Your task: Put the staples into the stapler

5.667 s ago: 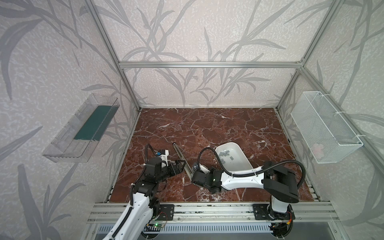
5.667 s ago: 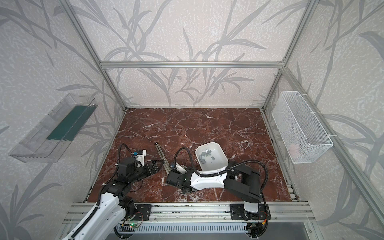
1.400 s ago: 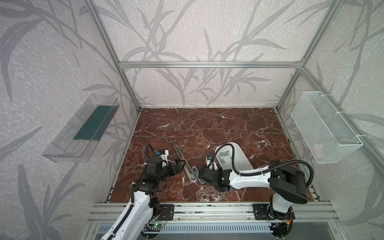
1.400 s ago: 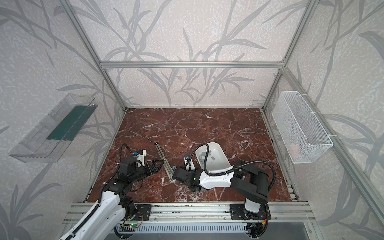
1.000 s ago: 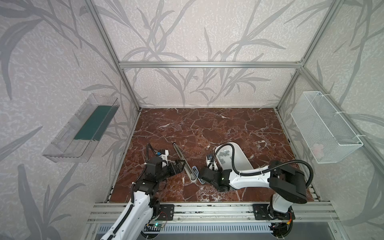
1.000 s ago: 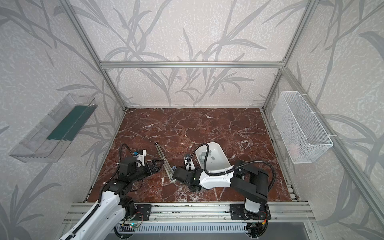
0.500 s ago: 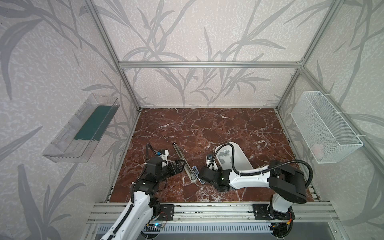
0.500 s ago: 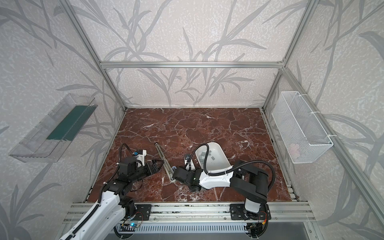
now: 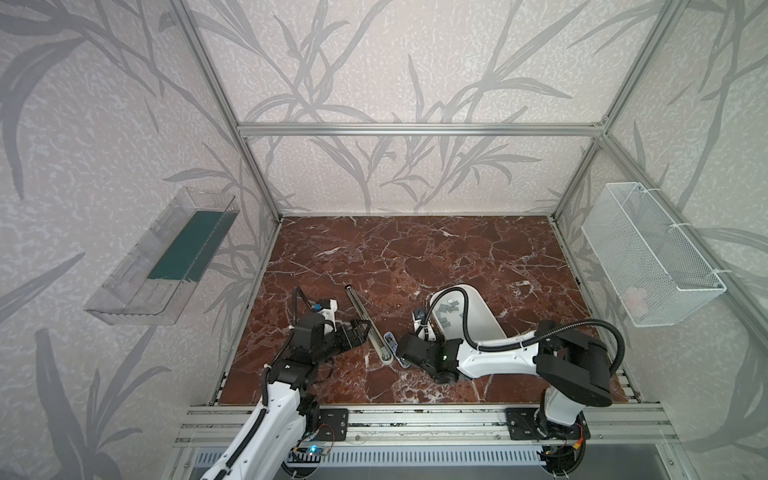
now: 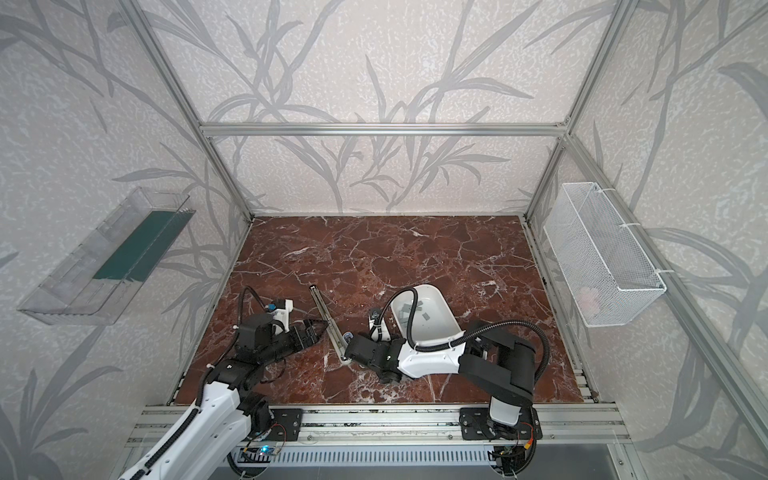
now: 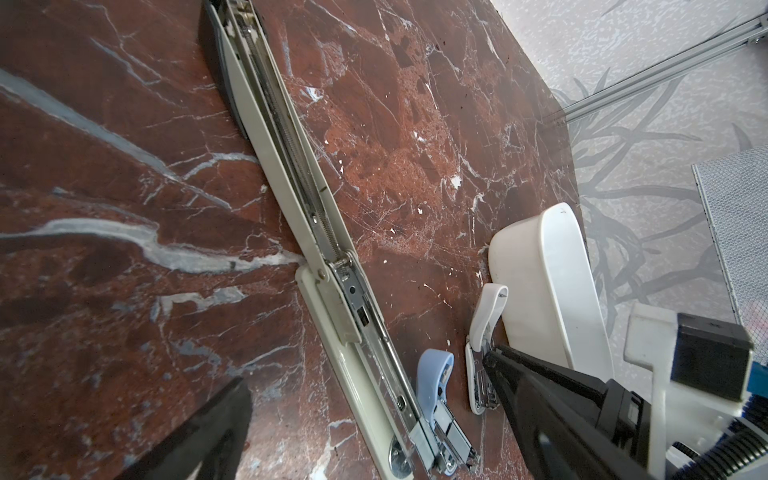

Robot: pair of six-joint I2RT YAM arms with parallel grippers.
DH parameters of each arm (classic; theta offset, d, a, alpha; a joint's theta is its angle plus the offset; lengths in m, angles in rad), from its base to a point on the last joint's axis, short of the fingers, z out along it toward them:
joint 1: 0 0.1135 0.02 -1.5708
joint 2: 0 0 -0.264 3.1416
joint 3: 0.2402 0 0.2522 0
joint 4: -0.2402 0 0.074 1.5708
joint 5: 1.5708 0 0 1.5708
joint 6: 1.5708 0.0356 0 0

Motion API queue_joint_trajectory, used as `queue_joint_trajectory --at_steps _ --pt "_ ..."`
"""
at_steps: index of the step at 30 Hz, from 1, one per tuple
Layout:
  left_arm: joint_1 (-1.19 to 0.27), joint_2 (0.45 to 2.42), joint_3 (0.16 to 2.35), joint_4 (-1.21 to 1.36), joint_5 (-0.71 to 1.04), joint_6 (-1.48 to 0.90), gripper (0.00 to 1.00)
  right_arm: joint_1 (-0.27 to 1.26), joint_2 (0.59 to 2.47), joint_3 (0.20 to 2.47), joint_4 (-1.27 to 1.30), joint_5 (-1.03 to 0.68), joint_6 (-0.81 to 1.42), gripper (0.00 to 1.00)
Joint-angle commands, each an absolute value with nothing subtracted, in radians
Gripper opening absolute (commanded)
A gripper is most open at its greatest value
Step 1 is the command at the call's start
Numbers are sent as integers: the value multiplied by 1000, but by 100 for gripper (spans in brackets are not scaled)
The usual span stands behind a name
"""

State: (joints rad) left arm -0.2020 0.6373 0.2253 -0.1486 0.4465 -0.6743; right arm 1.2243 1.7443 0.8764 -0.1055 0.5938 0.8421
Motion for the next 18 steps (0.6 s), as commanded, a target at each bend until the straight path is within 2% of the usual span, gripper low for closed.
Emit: queue_joint_trajectory --at_steps 1,8,18 --pt "-204 635 244 -136 443 -678 99 1220 1740 859 -129 589 858 13" --pt "-204 635 243 -136 443 -678 99 1219 1725 869 -156 581 862 25" --pt "-203 635 244 -134 443 -678 99 1220 1713 877 -173 587 857 27"
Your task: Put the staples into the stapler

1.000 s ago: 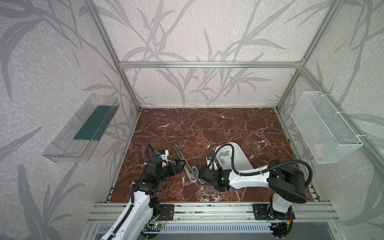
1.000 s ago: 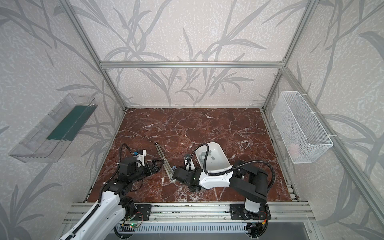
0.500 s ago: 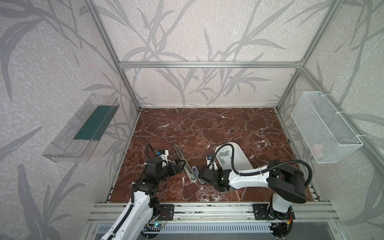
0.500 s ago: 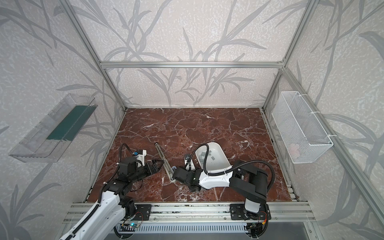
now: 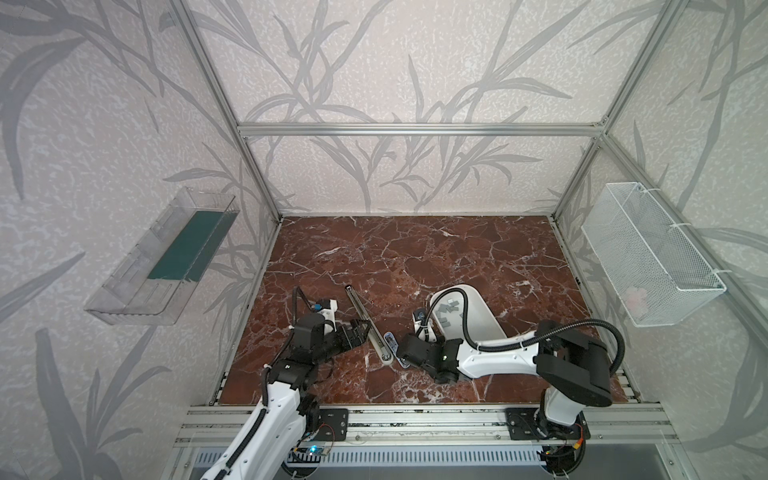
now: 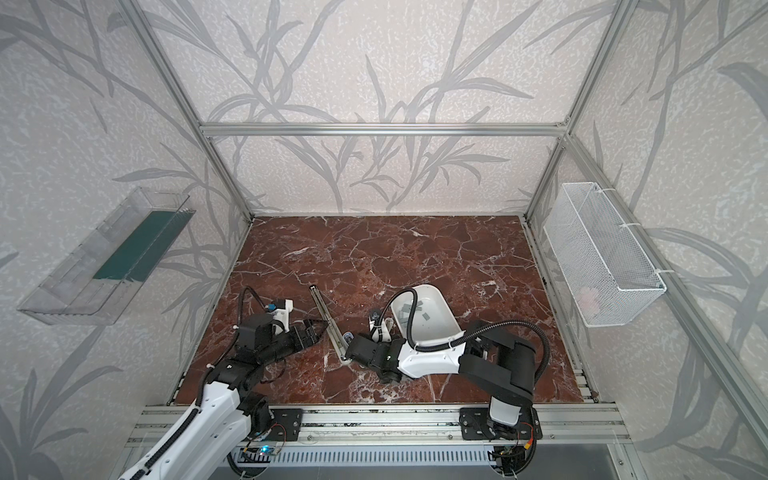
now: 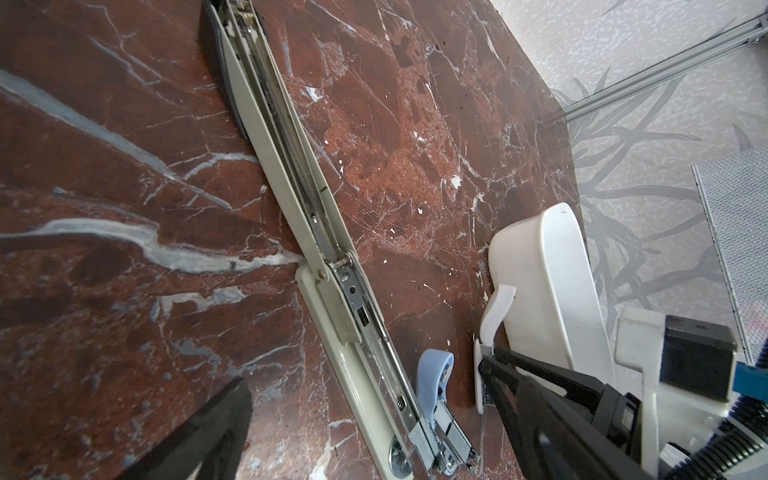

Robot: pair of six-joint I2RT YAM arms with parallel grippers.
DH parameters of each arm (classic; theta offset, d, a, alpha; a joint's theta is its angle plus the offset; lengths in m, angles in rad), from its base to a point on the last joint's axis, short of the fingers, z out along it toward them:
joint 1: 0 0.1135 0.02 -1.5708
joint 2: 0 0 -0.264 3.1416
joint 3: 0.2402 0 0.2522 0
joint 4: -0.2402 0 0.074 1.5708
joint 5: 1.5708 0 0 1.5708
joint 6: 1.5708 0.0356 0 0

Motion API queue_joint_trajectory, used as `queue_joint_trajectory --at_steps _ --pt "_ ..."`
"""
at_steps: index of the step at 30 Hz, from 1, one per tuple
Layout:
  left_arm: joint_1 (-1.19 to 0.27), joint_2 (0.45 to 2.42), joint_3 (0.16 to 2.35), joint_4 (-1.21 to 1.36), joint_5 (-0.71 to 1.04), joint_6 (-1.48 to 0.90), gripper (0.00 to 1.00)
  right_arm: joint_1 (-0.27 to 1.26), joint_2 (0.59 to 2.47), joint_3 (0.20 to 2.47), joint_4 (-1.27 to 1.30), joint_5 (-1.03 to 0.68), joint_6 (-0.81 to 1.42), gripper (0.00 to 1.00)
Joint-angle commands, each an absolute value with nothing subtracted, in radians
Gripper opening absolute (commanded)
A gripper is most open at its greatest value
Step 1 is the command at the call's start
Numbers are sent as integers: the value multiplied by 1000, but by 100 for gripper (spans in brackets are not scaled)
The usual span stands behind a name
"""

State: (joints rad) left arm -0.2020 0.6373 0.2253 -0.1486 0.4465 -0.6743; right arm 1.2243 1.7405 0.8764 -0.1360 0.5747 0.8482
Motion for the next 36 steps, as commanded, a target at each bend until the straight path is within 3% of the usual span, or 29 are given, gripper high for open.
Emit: queue_joint_trajectory --at_steps 1,12,18,31,36 --pt "-204 635 244 -135 442 -678 99 1220 1699 877 -176 590 856 28" --pt "-204 637 245 -135 444 -678 99 1219 1690 932 -218 597 824 34" --pt "-205 636 245 -135 439 -677 99 1217 1701 969 -261 605 832 42" --pt "-204 634 247 -138 435 -675 99 1125 1799 956 -203 541 799 40" --pt "-204 640 250 -135 430 -673 99 1069 1850 999 -190 499 726 33"
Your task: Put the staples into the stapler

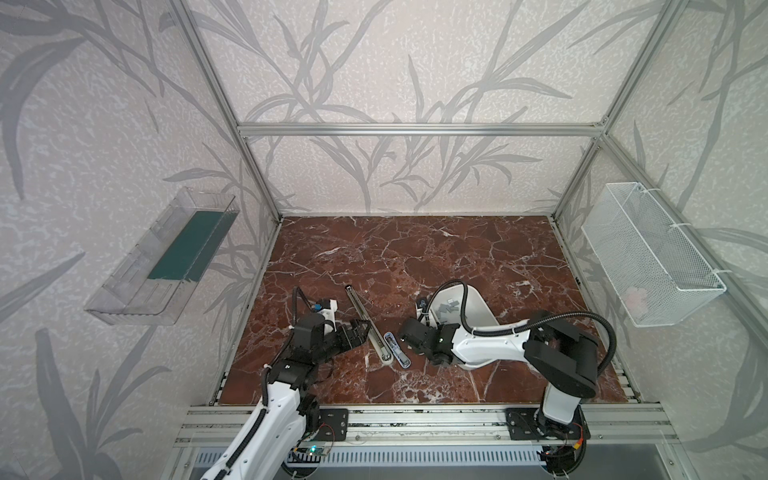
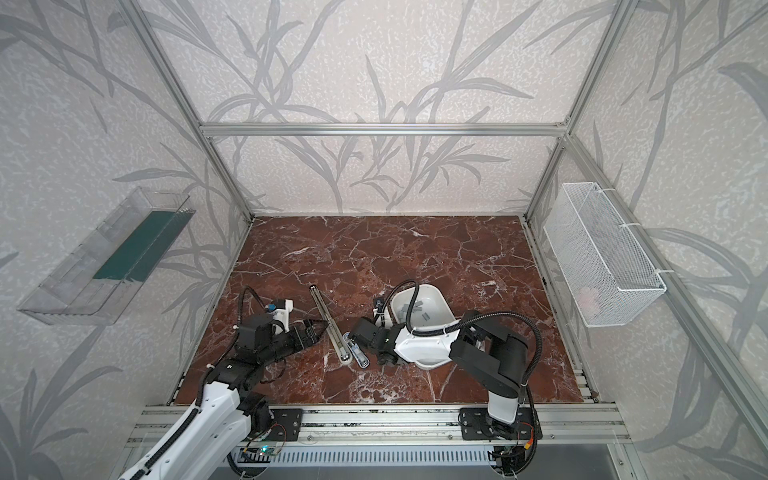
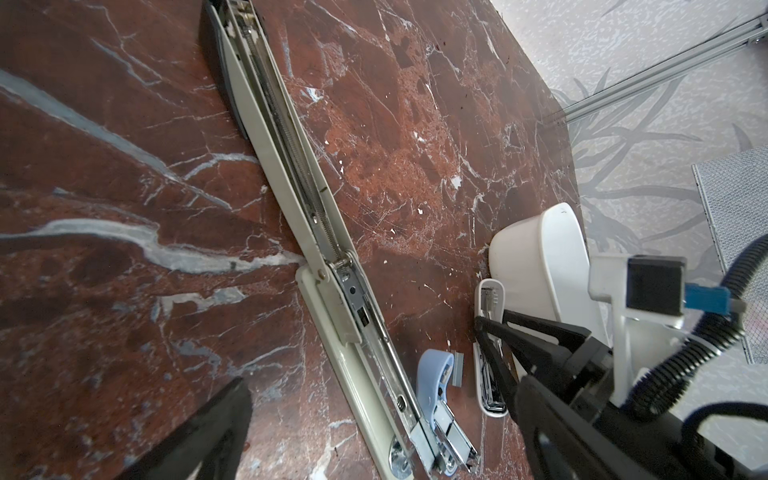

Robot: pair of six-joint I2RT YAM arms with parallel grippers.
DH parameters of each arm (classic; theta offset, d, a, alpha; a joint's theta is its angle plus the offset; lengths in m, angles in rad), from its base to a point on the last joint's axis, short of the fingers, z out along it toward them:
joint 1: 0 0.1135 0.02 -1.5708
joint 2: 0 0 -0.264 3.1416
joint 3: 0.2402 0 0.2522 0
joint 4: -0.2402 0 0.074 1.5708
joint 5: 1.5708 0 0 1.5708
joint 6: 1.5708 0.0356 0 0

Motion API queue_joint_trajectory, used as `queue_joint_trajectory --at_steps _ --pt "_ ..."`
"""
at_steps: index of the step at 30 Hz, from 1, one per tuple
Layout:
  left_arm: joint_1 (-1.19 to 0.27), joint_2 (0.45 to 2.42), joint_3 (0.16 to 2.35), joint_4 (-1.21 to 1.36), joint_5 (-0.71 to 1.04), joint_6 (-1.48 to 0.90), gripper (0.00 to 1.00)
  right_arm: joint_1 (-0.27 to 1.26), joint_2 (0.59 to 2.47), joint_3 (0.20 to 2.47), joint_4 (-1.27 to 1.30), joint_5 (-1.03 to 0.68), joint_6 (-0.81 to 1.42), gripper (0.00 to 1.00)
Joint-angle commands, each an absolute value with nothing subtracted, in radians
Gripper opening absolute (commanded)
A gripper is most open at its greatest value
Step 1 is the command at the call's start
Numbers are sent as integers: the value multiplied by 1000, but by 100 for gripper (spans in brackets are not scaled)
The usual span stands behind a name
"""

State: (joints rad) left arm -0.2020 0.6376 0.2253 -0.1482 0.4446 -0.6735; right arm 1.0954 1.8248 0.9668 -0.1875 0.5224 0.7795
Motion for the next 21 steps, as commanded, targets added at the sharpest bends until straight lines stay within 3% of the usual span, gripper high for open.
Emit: queue_joint_trajectory --at_steps 1,10,14,21 --pt "-203 643 249 -134 430 -673 99 1064 1856 1006 -189 499 716 32" --pt "-204 652 251 -131 429 -672 99 1046 1861 1016 -125 482 576 21" --pt "-204 653 252 -132 430 -672 99 1043 1822 977 -85 479 555 30" --pt "-204 653 252 -129 429 -672 99 1042 1768 942 -93 497 548 34"
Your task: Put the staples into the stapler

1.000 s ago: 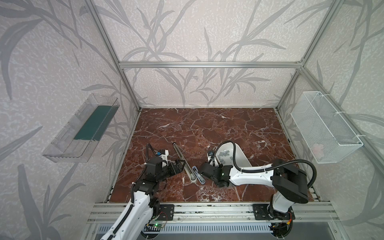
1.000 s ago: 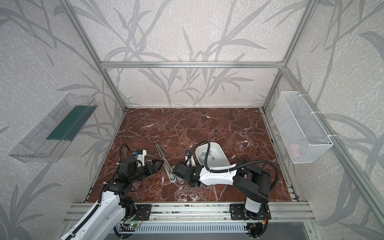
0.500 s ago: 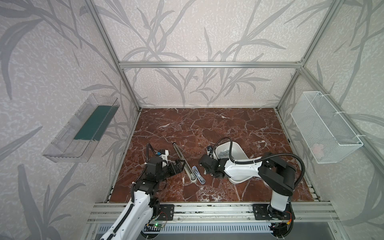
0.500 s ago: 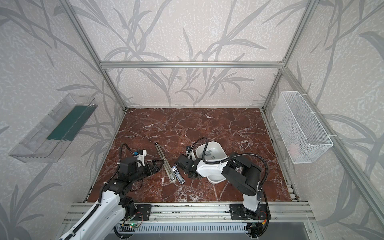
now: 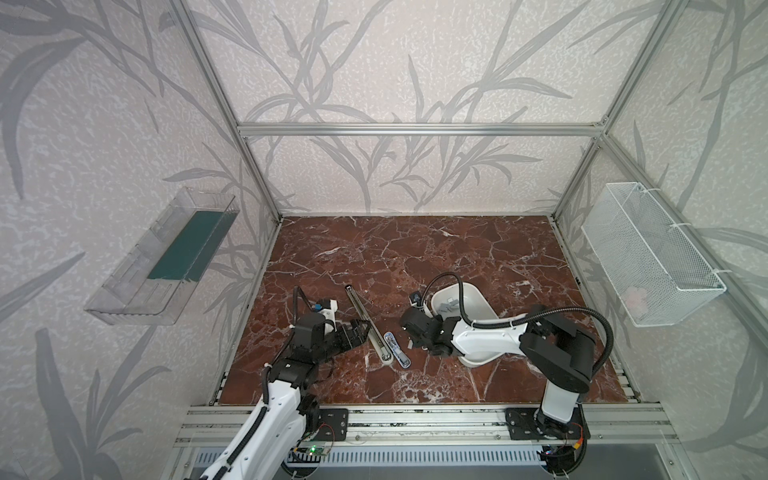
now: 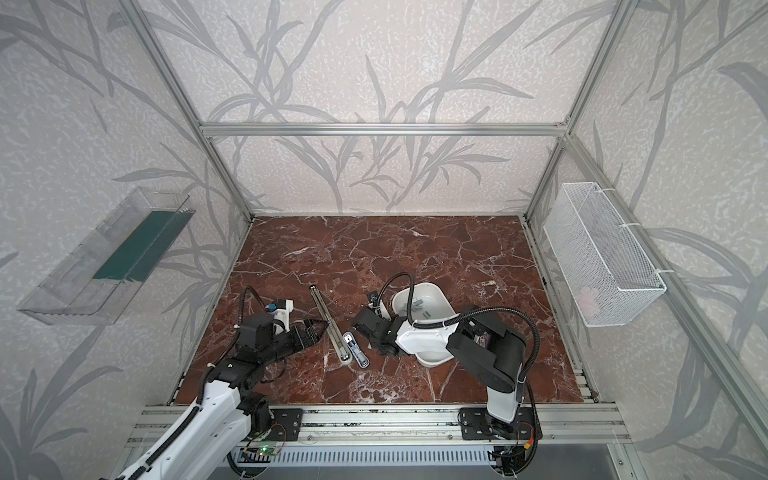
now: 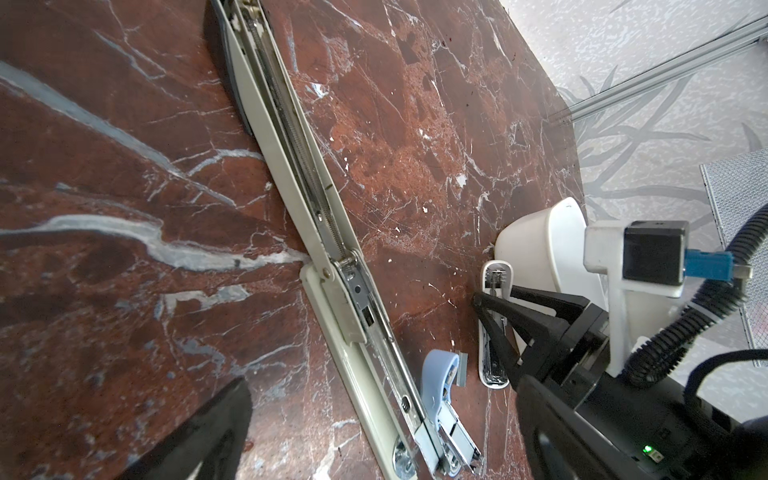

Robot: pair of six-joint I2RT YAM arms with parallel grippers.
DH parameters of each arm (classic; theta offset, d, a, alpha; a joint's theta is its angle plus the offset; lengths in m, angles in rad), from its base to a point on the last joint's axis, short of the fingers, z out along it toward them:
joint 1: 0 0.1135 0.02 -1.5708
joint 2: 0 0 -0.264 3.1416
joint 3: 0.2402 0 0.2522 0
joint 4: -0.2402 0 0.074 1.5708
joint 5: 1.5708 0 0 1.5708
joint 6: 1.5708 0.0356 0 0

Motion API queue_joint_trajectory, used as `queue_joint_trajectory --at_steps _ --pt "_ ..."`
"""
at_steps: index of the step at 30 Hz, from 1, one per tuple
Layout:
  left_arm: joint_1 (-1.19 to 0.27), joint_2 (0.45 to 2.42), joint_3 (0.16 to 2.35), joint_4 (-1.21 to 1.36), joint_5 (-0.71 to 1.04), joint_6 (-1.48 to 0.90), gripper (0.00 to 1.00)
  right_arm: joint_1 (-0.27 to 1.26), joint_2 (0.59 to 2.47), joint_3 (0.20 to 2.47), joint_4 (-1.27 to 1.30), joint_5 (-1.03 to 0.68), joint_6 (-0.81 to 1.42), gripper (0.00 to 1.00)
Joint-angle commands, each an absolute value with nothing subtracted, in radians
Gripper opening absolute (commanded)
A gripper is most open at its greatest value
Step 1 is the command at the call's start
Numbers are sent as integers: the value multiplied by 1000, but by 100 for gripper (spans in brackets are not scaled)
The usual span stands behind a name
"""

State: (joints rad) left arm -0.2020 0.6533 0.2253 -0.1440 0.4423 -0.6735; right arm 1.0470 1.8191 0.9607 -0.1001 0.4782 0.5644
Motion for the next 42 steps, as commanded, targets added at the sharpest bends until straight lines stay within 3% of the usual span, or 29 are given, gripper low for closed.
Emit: queue_joint_trajectory --at_steps 1,5,18,26,29,42 --pt "-205 655 250 -129 429 -672 99 1042 1757 937 -94 496 544 36" --pt "-205 657 251 -129 430 -672 99 1042 1713 915 -99 500 539 44" --pt "-204 656 251 -130 429 -672 99 1097 1598 964 -234 417 629 46" --pt "-204 655 251 -128 431 -673 99 1133 1724 1054 -296 335 801 48" --pt "-204 656 252 -128 434 -673 99 1138 1762 1067 -316 344 830 54" --pt "-205 650 251 -127 440 -673 99 1151 1882 1132 -395 344 856 47"
